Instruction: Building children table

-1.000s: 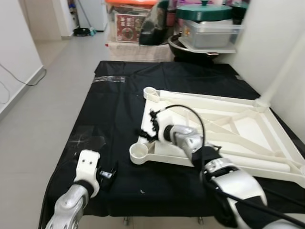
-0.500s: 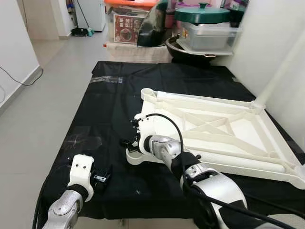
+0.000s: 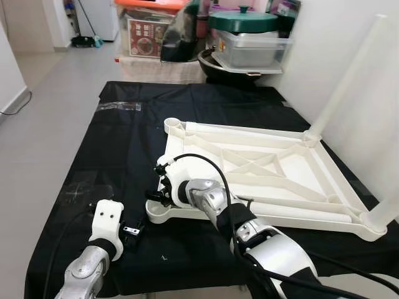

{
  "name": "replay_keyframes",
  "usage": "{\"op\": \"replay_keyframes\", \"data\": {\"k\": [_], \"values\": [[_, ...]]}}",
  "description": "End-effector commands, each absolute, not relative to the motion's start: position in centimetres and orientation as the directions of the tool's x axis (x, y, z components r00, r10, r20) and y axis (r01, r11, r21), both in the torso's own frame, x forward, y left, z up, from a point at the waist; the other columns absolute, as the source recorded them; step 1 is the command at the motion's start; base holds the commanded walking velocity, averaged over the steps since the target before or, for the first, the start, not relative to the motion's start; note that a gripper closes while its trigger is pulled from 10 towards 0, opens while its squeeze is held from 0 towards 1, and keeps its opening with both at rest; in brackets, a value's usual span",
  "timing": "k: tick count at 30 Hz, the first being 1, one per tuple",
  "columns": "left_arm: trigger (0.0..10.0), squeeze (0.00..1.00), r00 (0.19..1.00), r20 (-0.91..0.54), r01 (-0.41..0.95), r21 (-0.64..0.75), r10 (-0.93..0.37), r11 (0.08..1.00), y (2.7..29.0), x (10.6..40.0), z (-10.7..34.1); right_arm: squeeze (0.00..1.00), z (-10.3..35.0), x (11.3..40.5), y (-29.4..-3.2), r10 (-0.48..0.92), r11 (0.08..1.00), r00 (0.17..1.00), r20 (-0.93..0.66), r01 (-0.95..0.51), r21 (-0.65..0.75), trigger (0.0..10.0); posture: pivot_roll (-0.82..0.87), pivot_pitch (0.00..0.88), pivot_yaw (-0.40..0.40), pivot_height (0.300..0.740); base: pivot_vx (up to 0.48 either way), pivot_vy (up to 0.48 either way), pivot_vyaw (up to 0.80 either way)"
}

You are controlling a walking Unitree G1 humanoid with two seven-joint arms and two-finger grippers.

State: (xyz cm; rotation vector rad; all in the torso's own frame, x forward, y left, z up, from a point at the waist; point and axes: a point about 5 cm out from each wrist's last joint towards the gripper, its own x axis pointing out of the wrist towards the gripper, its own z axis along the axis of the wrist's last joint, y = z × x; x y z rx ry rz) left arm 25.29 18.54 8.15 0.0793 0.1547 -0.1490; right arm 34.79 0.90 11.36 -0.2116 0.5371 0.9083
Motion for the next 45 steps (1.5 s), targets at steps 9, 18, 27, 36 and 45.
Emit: {"op": "replay_keyframes", "data": {"k": [9, 18, 27, 36, 45], "values": [[10.0, 0.0, 0.966, -0.186, 0.198, 0.07, -0.182, 0.978, 17.5, 25.7, 7.6, 0.0, 6.2, 33.2, -4.4, 0.582, 0.531, 0.339, -0.739, -0.847, 0.029, 0.0, 0.08, 0.0, -0.118, 0.74, 0.0, 0.0, 0.0], [10.0, 0.0, 0.964, -0.193, 0.2, 0.076, -0.183, 0.977, 17.5, 25.7, 7.4, 0.0, 6.7, 33.6, -4.9, 0.569, 0.54, 0.364, -0.737, -0.842, 0.001, 10.0, 0.09, 0.0, -0.122, 0.74, 0.0, 0.0, 0.0], [10.0, 0.0, 0.963, -0.199, 0.2, 0.078, -0.181, 0.977, 17.5, 25.6, 7.3, 0.0, 7.3, 33.8, -5.6, 0.62, 0.455, 0.322, -0.715, -0.891, -0.006, 10.0, 0.08, 0.0, -0.125, 0.74, 0.0, 0.0, 0.0], [10.0, 0.0, 0.963, -0.2, 0.201, 0.076, -0.183, 0.977, 17.5, 25.6, 7.3, 1.0, 8.1, 34.2, -6.6, 0.639, 0.447, 0.321, -0.699, -0.894, -0.002, 10.0, 0.08, 0.0, -0.123, 0.74, 0.0, 0.0, 0.0], [10.0, 0.0, 0.958, -0.21, 0.217, 0.078, -0.197, 0.973, 17.5, 25.6, 7.1, 1.0, 6.8, 29.1, -11.1, 0.658, -0.005, -0.086, -0.749, -0.994, 0.109, 10.0, 0.07, 0.0, -0.106, 0.74, 0.0, 0.0, 0.0]]}}
